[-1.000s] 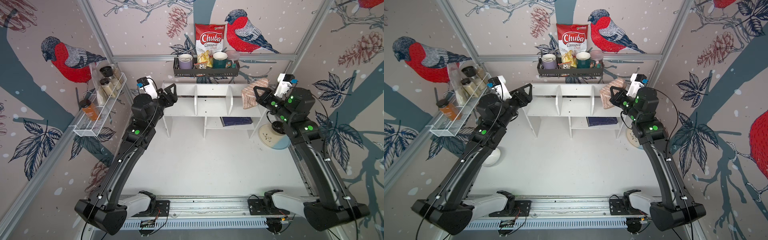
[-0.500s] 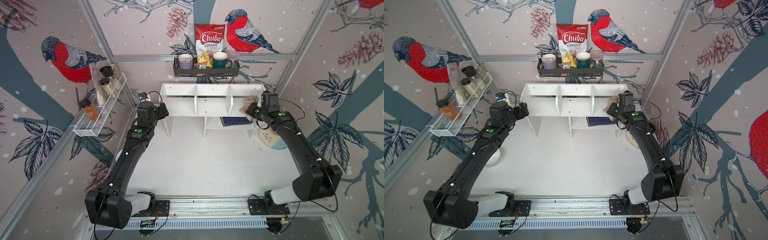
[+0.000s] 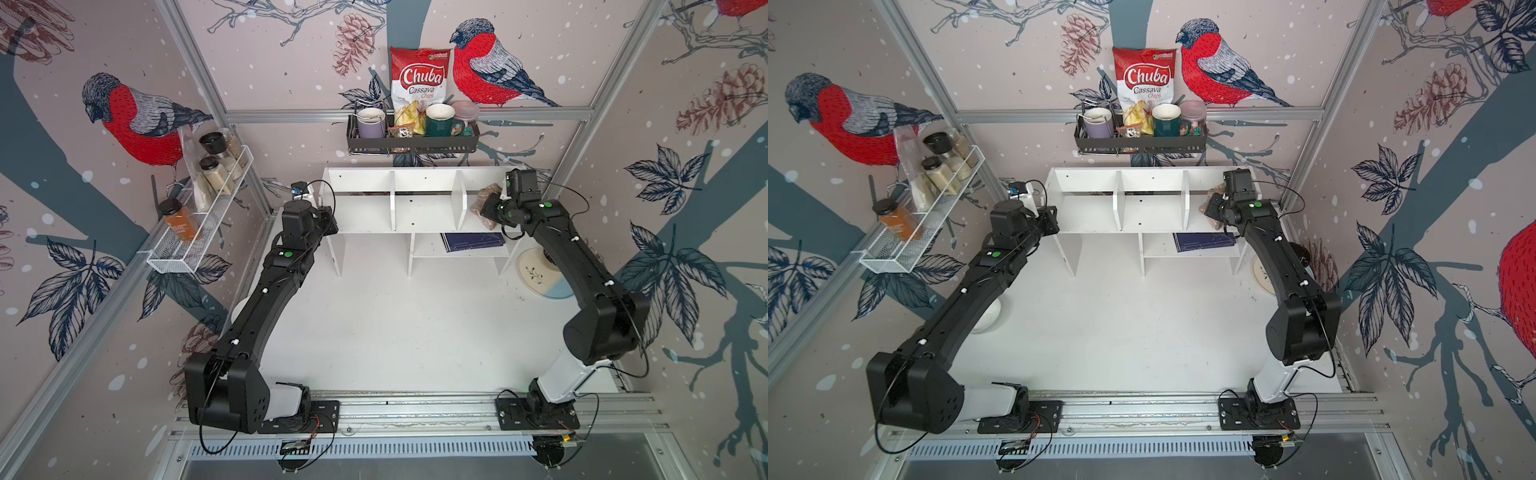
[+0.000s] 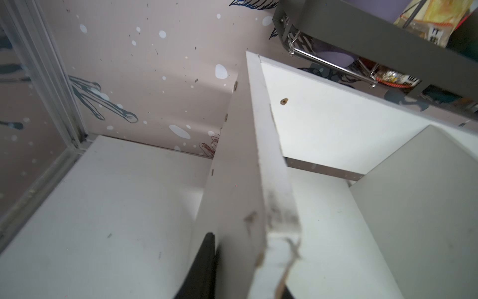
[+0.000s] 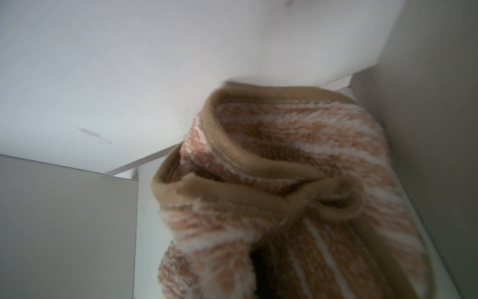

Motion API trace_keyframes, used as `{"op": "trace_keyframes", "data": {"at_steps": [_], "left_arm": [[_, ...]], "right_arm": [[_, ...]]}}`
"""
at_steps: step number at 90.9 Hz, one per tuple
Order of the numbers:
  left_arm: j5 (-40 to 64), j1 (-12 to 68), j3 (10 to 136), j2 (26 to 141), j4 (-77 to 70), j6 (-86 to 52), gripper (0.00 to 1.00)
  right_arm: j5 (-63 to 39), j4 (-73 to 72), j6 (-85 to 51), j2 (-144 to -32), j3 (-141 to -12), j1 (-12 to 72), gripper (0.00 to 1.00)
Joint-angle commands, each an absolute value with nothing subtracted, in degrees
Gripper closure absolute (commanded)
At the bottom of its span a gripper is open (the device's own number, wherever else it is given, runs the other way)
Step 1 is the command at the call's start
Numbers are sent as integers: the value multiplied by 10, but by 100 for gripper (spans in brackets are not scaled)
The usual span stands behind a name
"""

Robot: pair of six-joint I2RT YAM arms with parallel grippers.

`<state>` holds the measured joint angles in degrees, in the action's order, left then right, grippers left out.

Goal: Wipe the bookshelf clean with a cloth
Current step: Wipe the dust from the shelf.

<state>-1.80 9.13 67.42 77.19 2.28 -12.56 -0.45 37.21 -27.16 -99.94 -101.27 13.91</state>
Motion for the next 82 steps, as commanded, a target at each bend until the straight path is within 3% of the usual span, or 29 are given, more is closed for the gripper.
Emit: {"op": "trace_keyframes", "data": {"at_steps": [1,4,46,69,82], "left_arm": [[29,92,671,767,-14,-182,95],[36,92,671,767,-16,-181,100],[77,92,668,737,14,-180,100],[88,92,686,767,30,-178,100],[93,92,686,774,24,-184,100]], "right_arm": [[-19,407,-277,-1015,-1052,140,100],[-20,408,-279,-1017,-1063,142,100],[57,413,-236,-1052,-1246,221,100],[83,495,-221,-1145,-1382,206,100],[113,516,-219,-1121,-1377,161,100]]}}
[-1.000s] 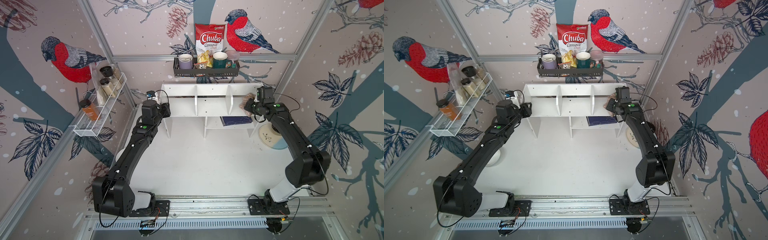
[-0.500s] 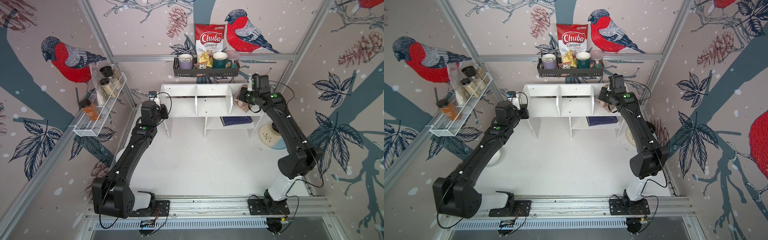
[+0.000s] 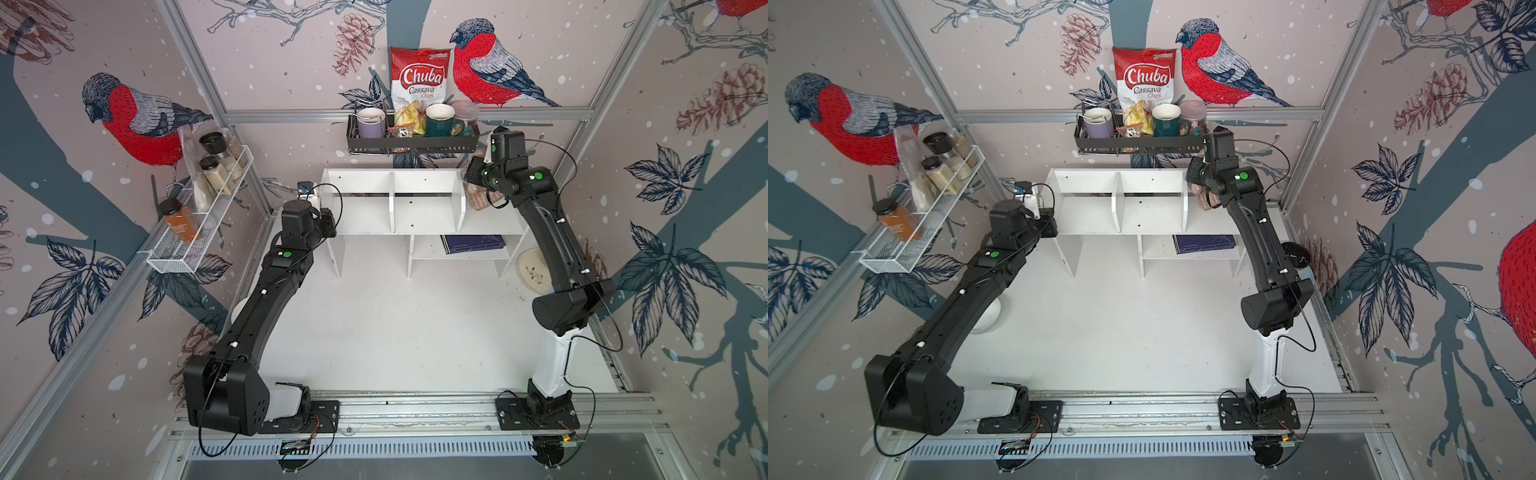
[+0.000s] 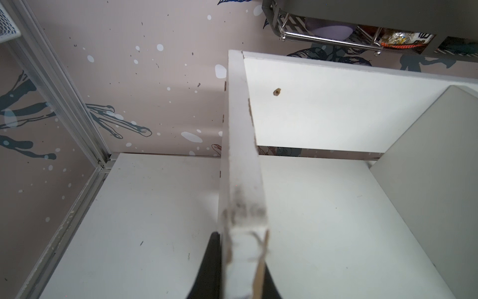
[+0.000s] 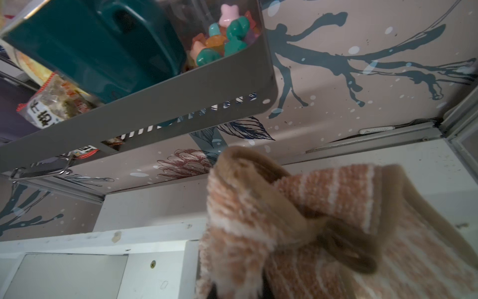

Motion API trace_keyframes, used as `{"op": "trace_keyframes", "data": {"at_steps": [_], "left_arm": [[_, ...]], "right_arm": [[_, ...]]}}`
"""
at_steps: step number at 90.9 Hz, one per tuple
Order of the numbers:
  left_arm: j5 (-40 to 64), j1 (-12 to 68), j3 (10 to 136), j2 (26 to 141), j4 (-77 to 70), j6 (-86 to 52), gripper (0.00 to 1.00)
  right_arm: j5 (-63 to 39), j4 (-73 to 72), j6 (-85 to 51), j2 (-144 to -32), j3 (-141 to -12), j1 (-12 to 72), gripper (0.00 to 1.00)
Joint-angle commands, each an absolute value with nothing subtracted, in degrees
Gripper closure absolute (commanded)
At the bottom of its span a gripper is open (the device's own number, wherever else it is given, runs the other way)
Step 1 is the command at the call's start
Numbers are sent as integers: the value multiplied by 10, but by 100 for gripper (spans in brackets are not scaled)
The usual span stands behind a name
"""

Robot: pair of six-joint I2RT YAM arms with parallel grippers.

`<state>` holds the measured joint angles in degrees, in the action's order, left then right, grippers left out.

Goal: Wipe the bookshelf clean with a cloth
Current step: Wipe the dust from the shelf.

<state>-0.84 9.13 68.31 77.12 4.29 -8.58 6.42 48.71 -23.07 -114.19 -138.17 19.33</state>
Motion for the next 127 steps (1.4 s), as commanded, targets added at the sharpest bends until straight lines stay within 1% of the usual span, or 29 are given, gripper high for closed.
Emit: {"op": "trace_keyframes", "data": {"at_steps": [1,18,25,34,43,51,67,75,89,101,110,116,127], "left_arm": [[92,92,685,774,24,-184,100],[66,92,676,761,28,-187,100],[56,93,671,754,27,-189,100],[50,95,668,748,24,-189,100],[50,97,668,747,24,-189,100],[52,98,668,744,19,-190,100],[47,101,668,748,20,-192,100],[39,103,655,744,22,-191,100],[33,111,651,741,20,-192,100],[25,113,650,739,23,-189,100],[20,113,650,737,25,-186,100],[15,113,649,735,27,-184,100],[10,113,648,732,27,-182,100]], "right_arm": [[113,516,-220,-1118,-1373,156,100],[128,502,-219,-1046,-1297,96,100],[130,507,-219,-1037,-1281,77,100],[106,511,-221,-1041,-1277,72,100],[89,514,-223,-1053,-1286,93,100],[77,511,-219,-1069,-1307,132,100],[90,539,-194,-1128,-1399,214,100],[97,552,-187,-1137,-1408,231,100],[99,549,-172,-1096,-1343,234,100],[132,538,-156,-1017,-1241,228,100],[136,517,-160,-957,-1164,200,100],[128,500,-164,-915,-1114,165,100],[134,491,-164,-886,-1084,116,100]]}}
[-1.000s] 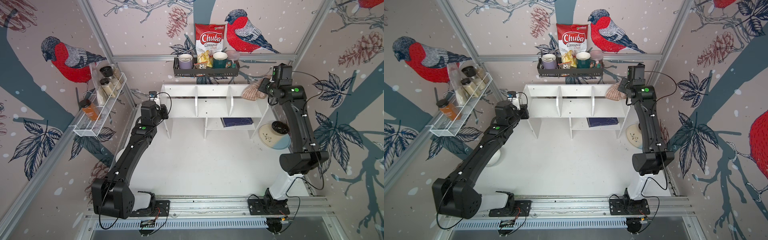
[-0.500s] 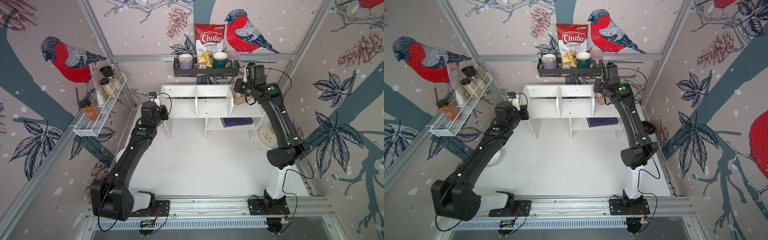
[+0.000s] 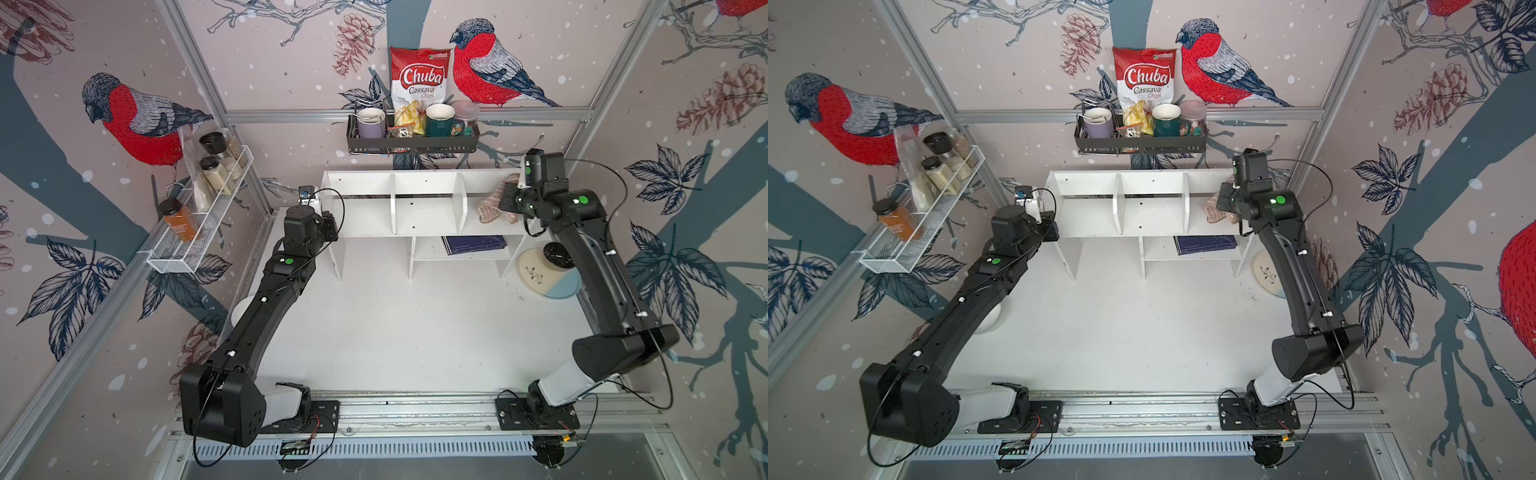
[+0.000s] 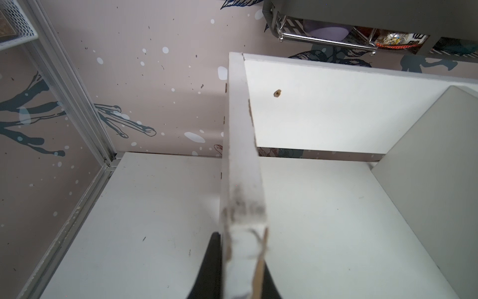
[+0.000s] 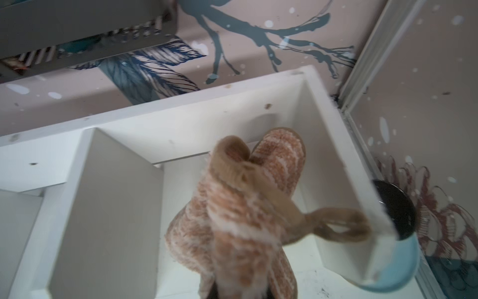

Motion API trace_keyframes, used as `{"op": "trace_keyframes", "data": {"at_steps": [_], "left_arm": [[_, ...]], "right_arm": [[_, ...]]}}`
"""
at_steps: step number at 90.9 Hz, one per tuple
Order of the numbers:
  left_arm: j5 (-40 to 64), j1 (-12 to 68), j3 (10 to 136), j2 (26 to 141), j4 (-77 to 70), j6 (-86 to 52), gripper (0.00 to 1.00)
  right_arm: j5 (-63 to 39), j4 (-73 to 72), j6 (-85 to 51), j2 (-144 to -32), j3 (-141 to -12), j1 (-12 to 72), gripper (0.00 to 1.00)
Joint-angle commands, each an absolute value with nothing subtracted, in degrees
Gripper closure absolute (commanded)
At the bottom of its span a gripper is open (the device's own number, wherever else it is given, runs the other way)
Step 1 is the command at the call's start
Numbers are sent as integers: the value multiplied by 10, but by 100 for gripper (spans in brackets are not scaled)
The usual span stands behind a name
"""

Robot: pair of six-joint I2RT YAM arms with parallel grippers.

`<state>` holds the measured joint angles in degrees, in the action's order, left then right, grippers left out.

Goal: Wipe the bookshelf clean with a cloth
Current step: Wipe the dust from the shelf.

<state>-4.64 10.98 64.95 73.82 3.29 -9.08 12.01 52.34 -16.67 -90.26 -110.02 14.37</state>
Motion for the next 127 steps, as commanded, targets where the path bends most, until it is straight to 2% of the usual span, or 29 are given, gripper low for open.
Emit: {"op": "trace_keyframes", "data": {"at_steps": [1,15,34,64,82,104,117,127], "left_arm": [[10,113,648,732,27,-182,100],[10,116,644,730,24,-183,100],[2,122,637,727,17,-183,100],[-3,130,636,728,19,-182,100],[-16,132,636,727,22,-182,100],[-29,133,632,720,23,-180,100],[-28,137,630,723,20,-183,100],[-27,139,627,725,16,-184,100]], "right_arm": [[136,491,-164,-886,-1085,114,100],[158,482,-153,-912,-1111,117,100],[161,460,-157,-968,-1134,183,100],[82,379,-222,-948,-979,200,100],[129,391,-204,-912,-916,182,100],[170,406,-199,-938,-957,167,100],[123,400,-212,-978,-1007,178,100],[93,376,-227,-977,-998,197,100]]}}
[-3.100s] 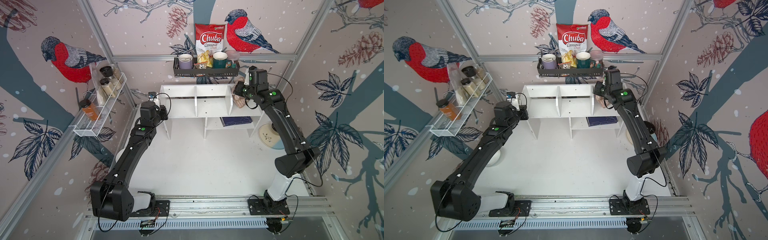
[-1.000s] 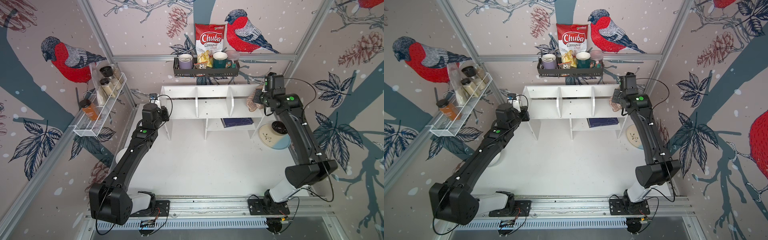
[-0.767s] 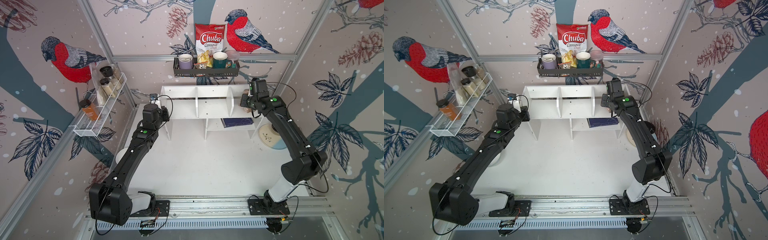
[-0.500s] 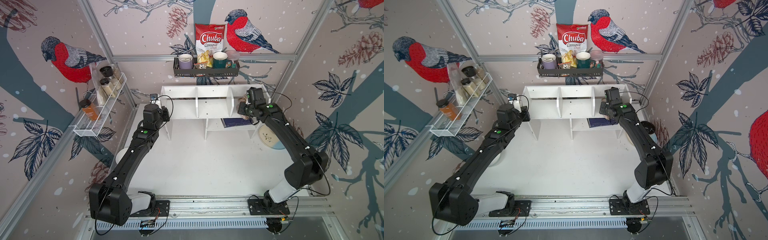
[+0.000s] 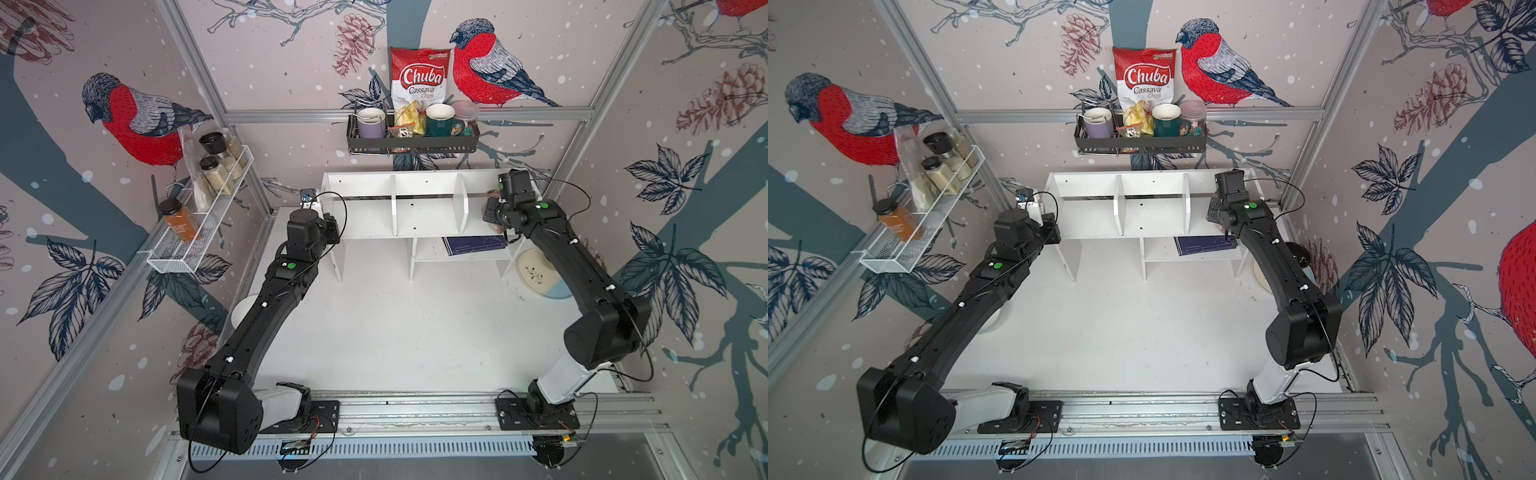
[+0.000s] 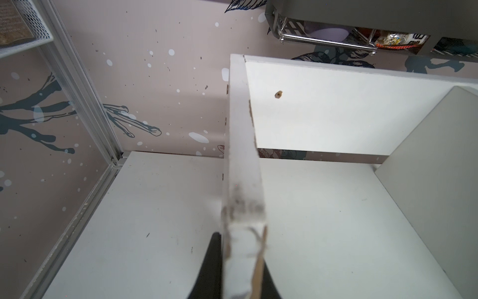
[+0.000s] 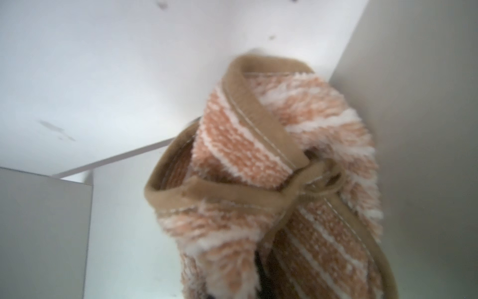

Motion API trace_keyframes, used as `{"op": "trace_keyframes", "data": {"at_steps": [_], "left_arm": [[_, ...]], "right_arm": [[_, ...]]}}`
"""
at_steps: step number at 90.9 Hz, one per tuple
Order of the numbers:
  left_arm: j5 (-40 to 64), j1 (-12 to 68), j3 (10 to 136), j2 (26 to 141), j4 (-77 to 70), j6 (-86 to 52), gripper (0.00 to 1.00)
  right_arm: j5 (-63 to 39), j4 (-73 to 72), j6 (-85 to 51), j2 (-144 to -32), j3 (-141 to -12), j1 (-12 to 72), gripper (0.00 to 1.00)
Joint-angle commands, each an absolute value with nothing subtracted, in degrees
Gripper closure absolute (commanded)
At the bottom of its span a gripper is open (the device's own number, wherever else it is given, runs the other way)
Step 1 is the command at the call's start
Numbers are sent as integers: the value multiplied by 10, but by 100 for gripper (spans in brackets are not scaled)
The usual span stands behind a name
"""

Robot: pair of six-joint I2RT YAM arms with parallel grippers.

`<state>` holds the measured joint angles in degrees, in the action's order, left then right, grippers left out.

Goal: Wipe the bookshelf clean with a cloth
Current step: Wipe the dust from the shelf, then place the cleaning item at the center of the board.

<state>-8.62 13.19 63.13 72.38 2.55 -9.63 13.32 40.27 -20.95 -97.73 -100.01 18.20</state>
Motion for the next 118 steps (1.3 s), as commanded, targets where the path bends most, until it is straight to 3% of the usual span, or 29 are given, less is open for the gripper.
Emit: {"op": "trace_keyframes", "data": {"at_steps": [1,19,44,62,80,83,85,97,118], "left_arm": [[-28,139,626,726,16,-184,100],[-27,140,624,729,13,-190,100],[-39,142,622,726,14,-195,100],[-69,141,627,714,26,-189,100],[-110,132,647,698,56,-210,40],[-118,131,652,695,65,-210,13],[-122,131,658,692,71,-207,4],[-173,130,673,666,111,-196,2],[-234,131,606,551,164,-180,2]], "right_arm": [[91,373,-229,-976,-995,198,100],[53,333,-262,-901,-898,194,100],[77,346,-263,-751,-789,195,100],[109,369,-261,-635,-738,285,100],[215,380,-290,-573,-648,473,100],[243,376,-299,-574,-632,503,100],[262,372,-307,-574,-620,527,100],[276,293,-350,-600,-542,577,100],[143,135,-409,-720,-454,472,74]]}}
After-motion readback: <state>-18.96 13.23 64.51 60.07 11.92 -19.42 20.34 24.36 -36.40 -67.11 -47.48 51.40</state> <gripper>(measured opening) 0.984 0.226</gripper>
